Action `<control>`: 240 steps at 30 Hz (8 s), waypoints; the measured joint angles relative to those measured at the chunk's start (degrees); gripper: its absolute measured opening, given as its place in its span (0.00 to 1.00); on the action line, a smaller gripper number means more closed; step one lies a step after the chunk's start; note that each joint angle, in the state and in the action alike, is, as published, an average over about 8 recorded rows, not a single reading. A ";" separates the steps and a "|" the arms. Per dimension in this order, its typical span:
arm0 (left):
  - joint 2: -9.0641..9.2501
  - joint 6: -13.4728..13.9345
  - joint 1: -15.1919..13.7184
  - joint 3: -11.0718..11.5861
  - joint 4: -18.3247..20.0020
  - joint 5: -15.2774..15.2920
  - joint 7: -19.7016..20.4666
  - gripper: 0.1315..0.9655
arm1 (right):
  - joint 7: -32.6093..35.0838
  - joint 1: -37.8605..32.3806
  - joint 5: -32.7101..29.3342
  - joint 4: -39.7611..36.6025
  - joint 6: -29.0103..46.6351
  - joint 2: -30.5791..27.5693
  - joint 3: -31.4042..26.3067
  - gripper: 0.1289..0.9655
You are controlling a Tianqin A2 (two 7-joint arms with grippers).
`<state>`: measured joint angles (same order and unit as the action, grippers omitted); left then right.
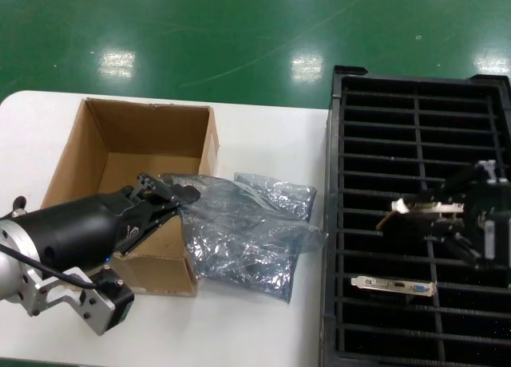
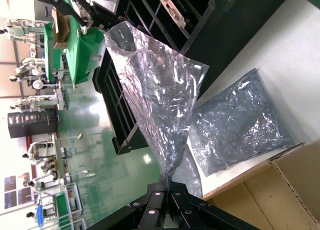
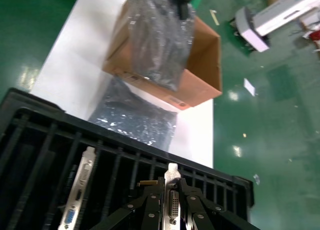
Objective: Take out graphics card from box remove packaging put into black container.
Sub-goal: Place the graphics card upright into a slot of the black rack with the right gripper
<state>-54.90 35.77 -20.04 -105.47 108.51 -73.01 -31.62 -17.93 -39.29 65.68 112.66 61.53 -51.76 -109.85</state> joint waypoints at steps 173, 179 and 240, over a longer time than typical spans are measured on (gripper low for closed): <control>0.01 0.01 0.00 0.01 0.00 0.00 0.00 0.01 | 3.81 -9.21 -3.23 -15.26 6.19 9.34 -6.81 0.06; 0.01 0.01 0.00 0.01 0.00 0.00 0.00 0.01 | 4.62 -8.94 -4.06 -17.45 5.31 10.55 -7.57 0.06; 0.01 0.01 0.00 0.01 0.00 0.00 -0.01 0.01 | 5.53 -6.62 0.80 -19.70 5.18 9.01 -6.00 0.16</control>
<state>-54.89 35.78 -20.03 -105.46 108.51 -73.01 -31.63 -12.40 -45.92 66.48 92.97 66.71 -42.74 -115.85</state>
